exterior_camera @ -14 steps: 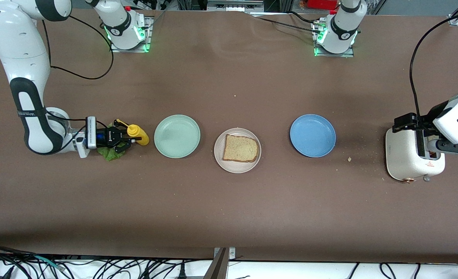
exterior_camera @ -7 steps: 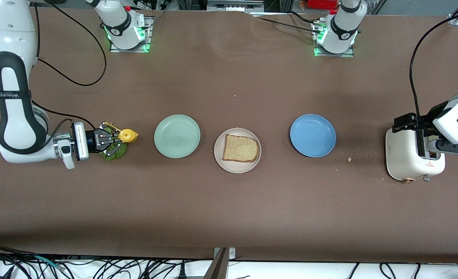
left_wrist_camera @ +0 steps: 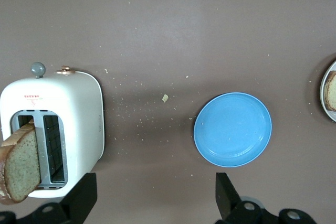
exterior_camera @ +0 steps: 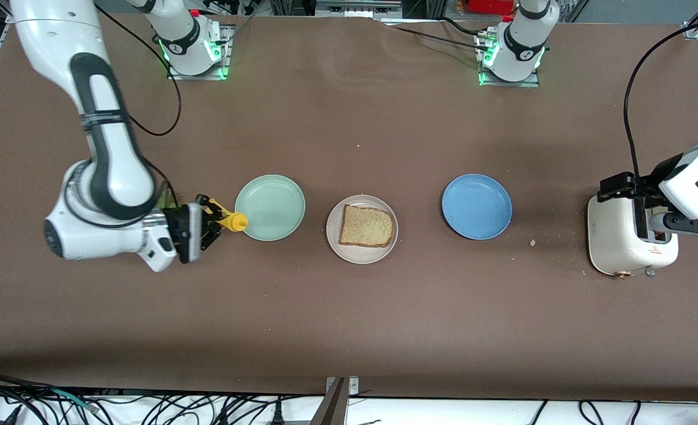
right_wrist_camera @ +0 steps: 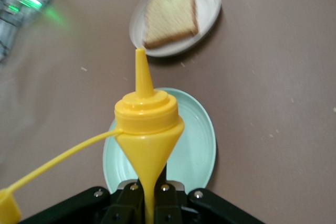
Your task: Make sandwich in beige plate with both arms
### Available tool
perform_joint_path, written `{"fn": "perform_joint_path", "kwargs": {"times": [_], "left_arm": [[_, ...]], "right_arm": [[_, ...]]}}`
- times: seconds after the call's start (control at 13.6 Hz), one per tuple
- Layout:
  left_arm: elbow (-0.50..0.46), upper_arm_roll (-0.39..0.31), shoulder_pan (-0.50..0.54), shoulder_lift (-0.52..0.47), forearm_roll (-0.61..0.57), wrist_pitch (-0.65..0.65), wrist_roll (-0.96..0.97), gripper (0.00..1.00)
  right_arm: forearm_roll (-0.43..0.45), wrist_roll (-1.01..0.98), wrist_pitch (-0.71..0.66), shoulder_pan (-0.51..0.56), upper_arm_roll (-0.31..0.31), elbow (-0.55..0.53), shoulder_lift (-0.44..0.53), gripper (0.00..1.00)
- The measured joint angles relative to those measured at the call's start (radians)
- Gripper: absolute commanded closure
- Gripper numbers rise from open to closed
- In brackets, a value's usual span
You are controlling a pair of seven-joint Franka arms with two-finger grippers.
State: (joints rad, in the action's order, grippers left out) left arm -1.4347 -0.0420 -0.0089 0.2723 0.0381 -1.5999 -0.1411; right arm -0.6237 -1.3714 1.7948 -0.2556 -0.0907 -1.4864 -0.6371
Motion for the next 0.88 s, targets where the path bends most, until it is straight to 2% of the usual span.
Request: {"fn": "perform_joint_path", "kwargs": {"times": [0.44, 0.73, 0.88], "left_arm": [[-0.001, 0.000, 0.000, 0.000, 0.000, 0.000, 0.000, 0.01], [-0.001, 0.000, 0.000, 0.000, 0.000, 0.000, 0.000, 0.01], [-0.001, 0.000, 0.000, 0.000, 0.000, 0.000, 0.000, 0.01]], "right_arm": [[0.411, 0.552, 0.049, -0.233, 0.004, 0.096, -0.001, 1.00], [0.654, 0.781, 0.049, -0.376, 0.005, 0.111, -0.002, 1.00], [0.818, 0.881, 0.049, -0.455, 0.007, 0.111, -0.003, 1.00]]}}
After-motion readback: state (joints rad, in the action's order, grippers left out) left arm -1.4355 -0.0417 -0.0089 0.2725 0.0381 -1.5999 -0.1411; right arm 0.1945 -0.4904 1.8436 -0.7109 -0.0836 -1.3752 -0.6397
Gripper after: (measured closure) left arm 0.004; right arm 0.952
